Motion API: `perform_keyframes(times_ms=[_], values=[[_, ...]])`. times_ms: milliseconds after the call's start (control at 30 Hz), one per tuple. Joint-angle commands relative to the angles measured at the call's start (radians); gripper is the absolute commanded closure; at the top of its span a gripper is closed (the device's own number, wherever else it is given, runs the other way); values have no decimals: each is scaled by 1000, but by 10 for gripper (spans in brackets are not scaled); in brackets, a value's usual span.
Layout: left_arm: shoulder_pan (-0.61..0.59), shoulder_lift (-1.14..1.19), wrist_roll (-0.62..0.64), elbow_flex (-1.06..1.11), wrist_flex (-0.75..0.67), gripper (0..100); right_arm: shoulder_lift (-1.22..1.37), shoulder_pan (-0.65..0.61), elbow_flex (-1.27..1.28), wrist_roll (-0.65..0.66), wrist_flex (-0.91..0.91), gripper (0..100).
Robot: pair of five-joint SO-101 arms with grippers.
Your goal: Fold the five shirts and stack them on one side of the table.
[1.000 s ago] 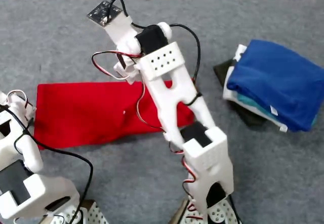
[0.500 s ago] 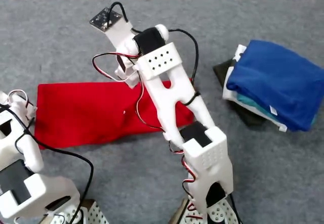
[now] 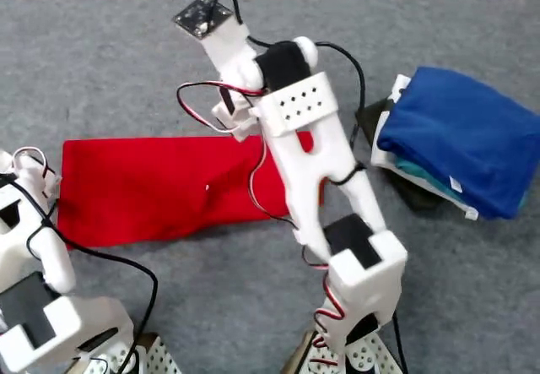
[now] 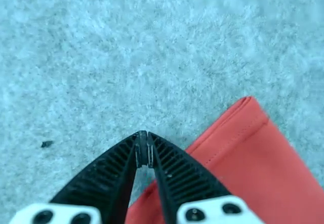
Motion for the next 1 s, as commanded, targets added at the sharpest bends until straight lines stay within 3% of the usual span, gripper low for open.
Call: perform_keyframes(times_ms=[0, 600, 733, 833, 967], values=[[0, -85, 3, 15, -2, 979, -130, 22, 96, 29, 20, 877], [11, -114, 3, 34, 12, 979, -572, 22, 498, 29, 17, 877], [12, -114, -34, -35, 152, 937, -670, 68, 608, 31, 17, 876], [11, -104, -52, -172, 362, 834, -700, 157, 673, 71, 17, 876], [11, 2, -97, -394, 614, 815, -707, 251, 730, 110, 17, 876]])
